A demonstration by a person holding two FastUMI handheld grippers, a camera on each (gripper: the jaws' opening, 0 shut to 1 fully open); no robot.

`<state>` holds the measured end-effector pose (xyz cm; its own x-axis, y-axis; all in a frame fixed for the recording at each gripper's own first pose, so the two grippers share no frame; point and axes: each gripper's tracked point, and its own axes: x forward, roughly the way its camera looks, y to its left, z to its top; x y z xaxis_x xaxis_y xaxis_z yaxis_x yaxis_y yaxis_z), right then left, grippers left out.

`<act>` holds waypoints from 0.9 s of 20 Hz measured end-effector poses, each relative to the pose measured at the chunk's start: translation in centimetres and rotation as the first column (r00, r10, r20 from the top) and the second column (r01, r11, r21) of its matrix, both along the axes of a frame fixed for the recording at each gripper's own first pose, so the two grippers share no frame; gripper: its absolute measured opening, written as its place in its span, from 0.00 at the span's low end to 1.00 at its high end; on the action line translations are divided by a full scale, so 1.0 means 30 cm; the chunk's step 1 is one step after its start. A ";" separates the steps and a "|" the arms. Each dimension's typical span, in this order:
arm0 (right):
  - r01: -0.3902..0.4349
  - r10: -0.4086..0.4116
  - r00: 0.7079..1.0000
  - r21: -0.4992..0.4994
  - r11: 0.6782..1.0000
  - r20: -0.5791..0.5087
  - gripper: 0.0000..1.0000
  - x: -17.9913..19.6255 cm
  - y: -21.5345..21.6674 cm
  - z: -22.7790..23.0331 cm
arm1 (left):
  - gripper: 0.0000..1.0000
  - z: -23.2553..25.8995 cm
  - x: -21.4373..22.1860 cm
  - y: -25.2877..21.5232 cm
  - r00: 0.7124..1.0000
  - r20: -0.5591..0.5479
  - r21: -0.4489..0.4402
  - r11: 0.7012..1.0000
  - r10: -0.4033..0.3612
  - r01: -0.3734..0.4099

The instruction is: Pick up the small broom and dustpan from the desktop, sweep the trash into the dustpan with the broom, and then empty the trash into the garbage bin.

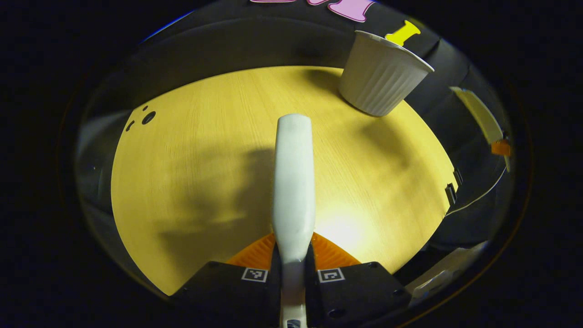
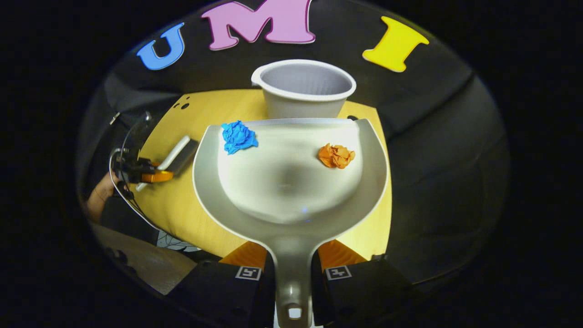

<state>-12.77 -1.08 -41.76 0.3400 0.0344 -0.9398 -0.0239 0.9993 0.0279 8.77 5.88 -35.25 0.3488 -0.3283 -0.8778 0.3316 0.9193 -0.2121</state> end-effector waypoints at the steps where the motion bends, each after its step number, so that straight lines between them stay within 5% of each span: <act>1: -0.004 0.004 1.000 -0.033 0.999 0.014 0.36 -0.001 0.002 -0.005 | 0.25 -0.004 -0.008 0.007 1.000 -0.003 -0.009 1.000 0.001 -0.001; 9: -0.036 0.037 0.999 -0.202 0.979 0.002 0.36 -0.011 -0.021 -0.052 | 0.25 -0.027 -0.024 0.027 1.000 -0.004 -0.036 0.999 -0.004 0.004; 18: -0.248 0.147 0.947 -0.359 0.900 -0.287 0.36 -0.030 -0.099 0.072 | 0.25 -0.046 -0.018 0.031 1.000 0.003 -0.046 0.999 -0.006 0.006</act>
